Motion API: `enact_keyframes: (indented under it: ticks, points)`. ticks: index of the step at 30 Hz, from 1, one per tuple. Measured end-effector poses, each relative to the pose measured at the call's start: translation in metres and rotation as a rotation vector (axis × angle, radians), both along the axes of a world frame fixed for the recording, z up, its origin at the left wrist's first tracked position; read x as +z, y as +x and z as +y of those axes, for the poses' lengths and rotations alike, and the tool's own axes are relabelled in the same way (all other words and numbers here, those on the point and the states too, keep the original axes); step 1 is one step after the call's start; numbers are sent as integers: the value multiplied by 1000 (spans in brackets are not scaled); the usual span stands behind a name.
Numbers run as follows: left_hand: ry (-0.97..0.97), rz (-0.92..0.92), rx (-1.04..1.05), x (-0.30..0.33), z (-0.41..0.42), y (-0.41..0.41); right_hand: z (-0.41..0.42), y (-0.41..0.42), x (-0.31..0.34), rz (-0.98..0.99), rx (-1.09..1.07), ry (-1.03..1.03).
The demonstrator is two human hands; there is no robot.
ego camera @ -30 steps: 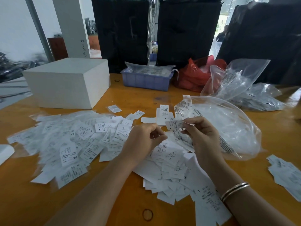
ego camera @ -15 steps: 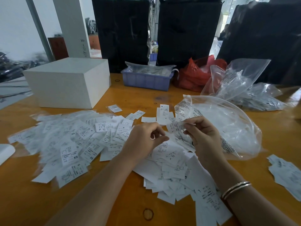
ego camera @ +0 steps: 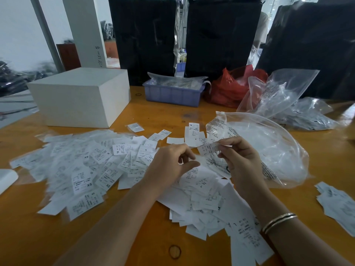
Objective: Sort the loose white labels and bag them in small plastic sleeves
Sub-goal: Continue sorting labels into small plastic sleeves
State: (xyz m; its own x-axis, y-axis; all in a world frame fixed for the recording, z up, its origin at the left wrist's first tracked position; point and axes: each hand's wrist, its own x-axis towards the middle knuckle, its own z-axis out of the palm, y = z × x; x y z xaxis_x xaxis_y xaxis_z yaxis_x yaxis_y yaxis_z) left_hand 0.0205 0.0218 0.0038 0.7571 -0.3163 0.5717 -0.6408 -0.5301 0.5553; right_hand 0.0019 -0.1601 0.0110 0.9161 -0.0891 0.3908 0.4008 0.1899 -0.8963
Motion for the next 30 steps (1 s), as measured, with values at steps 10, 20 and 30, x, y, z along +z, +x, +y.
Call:
enact_keyframes:
  ticks: [10, 20, 30]
  points:
    - [5, -5, 1, 1, 0, -1, -2, 2, -2, -33, -40, -69]
    - [17, -6, 18, 1, 1, 0, 1, -1, -2, -12, -33, -146]
    - [20, 3, 44, 0, 2, 0, -1, -1, -1, -28, -91, -154]
